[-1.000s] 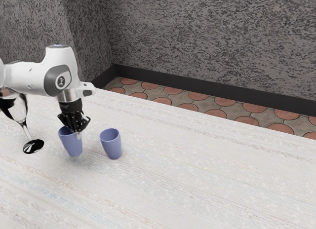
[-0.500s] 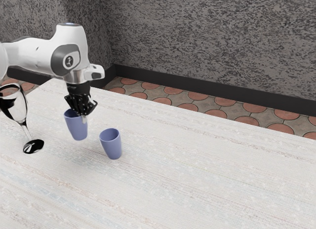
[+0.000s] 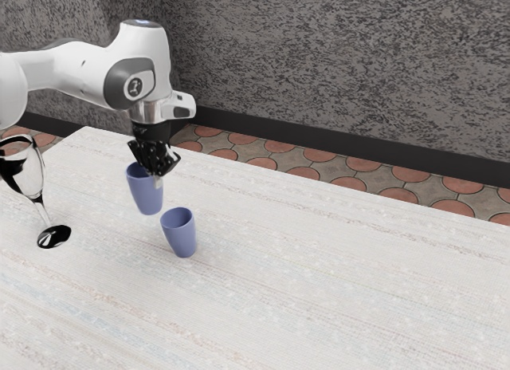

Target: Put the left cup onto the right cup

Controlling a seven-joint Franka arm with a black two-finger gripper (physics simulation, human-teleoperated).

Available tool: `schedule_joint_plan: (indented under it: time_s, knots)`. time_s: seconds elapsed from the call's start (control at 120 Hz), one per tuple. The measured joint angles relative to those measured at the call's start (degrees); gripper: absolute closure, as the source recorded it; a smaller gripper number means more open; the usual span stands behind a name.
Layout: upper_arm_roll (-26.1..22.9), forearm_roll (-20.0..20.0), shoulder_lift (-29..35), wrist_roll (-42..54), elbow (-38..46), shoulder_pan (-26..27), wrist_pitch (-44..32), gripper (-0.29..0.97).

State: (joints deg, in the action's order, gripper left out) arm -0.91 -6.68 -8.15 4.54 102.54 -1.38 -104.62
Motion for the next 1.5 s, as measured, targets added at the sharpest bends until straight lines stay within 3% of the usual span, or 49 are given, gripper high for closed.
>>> schedule_joint_plan:
  time_s: [1.5]
  knots:
    - [-2.21, -0.97, -7.16, -2.0, -5.35, 1.26, -1.21, 0.79]
